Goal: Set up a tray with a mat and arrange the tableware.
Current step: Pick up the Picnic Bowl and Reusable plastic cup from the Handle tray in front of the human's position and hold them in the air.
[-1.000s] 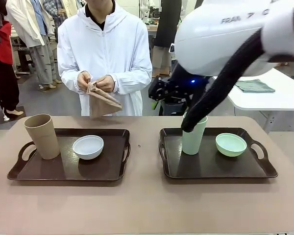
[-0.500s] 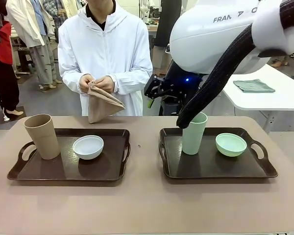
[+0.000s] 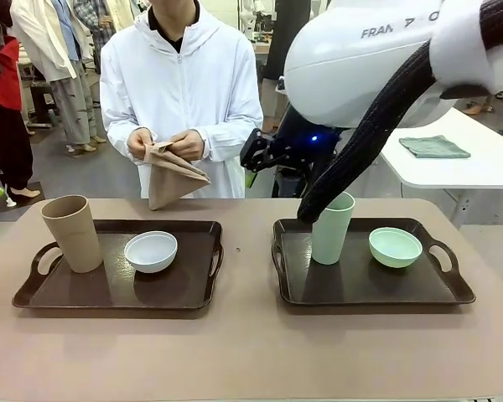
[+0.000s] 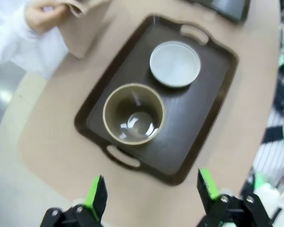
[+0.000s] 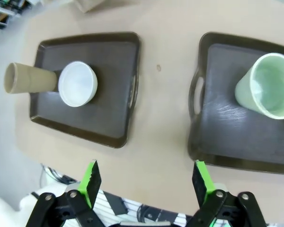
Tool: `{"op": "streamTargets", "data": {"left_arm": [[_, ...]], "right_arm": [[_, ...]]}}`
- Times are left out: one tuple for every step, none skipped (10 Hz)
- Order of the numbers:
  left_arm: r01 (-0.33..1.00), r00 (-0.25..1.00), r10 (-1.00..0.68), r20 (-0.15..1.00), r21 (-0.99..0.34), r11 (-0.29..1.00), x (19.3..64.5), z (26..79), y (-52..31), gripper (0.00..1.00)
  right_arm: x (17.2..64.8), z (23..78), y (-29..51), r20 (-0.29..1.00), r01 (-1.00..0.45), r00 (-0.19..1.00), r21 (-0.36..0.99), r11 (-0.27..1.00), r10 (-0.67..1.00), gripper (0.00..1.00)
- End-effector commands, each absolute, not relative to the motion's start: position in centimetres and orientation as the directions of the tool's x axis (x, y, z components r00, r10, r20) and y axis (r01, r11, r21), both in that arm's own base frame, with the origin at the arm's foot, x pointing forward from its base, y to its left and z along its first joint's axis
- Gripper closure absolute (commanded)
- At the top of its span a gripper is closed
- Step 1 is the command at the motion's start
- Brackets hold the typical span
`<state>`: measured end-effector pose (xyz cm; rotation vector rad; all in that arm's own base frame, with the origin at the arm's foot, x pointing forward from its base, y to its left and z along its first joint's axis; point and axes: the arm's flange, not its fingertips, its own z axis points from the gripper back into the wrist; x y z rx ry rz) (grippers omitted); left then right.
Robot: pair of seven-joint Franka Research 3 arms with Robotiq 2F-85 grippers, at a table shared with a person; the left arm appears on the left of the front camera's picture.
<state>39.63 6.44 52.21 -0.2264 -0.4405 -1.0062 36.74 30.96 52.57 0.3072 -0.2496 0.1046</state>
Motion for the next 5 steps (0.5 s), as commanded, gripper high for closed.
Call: {"op": "streamTargets", "data": {"left_arm": [[0.908,0.351,-0.851,0.39,0.079,0.411,42.0,51.7,7.5,0.0],[0.93,0.322,-0.85,0.417,0.03,0.367,43.2,51.5,8.6,0.0],[0.947,0.281,-0.845,0.455,0.008,0.32,44.0,51.1,9.9,0.0],[0.967,0.22,-0.831,0.511,-0.004,0.253,45.0,50.5,11.1,0.0],[0.982,0.175,-0.787,0.591,-0.041,0.187,46.2,50.2,12.4,0.0]], "right_arm": [[38.8,50.6,34.8,0.215,-0.189,0.967,0.246,0.951,0.136,0.0],[39.2,49.6,36.4,0.188,-0.206,0.968,0.225,0.952,0.165,0.0],[40.1,47.8,39.0,0.164,-0.241,0.963,0.188,0.952,0.212,0.0],[40.4,46.6,40.3,0.143,-0.243,0.965,0.186,0.952,0.219,0.0],[41.6,44.9,42.3,0.117,-0.25,0.966,0.185,0.95,0.231,0.0]]}}
